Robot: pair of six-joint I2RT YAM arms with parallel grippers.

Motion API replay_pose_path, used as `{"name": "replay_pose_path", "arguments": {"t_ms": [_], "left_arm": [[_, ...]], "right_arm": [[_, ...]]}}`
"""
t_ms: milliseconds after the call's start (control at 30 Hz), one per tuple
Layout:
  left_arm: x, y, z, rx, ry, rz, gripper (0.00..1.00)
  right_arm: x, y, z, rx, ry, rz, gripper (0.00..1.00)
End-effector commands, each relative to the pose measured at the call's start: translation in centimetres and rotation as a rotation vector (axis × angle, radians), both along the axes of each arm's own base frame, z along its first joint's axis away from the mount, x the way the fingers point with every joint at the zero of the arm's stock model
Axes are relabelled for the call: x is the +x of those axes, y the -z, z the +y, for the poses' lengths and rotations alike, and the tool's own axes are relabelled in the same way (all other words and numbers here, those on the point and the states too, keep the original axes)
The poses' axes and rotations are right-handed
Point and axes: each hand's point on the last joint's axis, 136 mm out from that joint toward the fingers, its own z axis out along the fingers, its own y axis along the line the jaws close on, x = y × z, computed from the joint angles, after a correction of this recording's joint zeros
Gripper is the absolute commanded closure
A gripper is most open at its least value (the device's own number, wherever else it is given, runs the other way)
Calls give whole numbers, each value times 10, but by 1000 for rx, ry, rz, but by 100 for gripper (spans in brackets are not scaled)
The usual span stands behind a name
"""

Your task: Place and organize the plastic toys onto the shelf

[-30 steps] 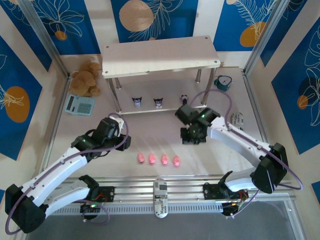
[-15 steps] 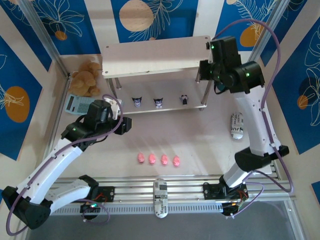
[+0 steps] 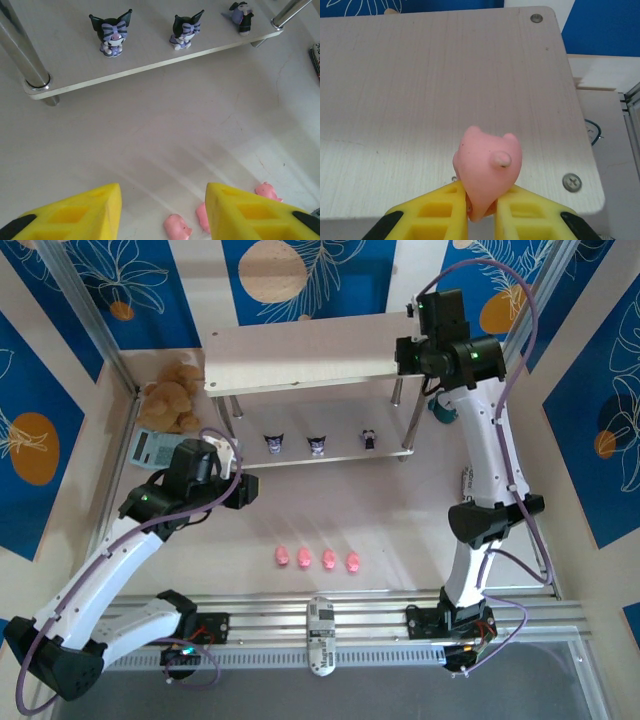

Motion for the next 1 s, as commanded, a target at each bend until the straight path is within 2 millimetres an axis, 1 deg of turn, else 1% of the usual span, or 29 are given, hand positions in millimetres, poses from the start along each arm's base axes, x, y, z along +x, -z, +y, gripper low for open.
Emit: {"name": "replay_pose_path", "arguments": {"t_ms": [0, 167, 367, 533, 800, 933, 967], "left_arm": [[-3, -9, 4, -9, 7, -10, 52], [-3, -4, 5, -11, 0, 0, 52], [-1, -4, 5, -15, -1, 4, 52], [0, -2, 4, -19, -2, 8, 52], [0, 0, 3, -27, -2, 15, 52], [-1, -1, 5, -22, -6, 11, 52], [-1, -1, 4, -22, -5, 12, 52]], "right_arm": [[2, -10, 3, 9, -39, -25, 82], [2, 5, -3, -27, -37, 33, 82], [-4, 8, -4, -26, -55, 62, 82], [-12, 12, -2, -27, -82, 91, 81], [-11, 26, -1, -39, -95, 140, 81], [-6, 34, 2, -37, -98, 158, 76], [-5, 35, 3, -37, -98, 160, 73]]}}
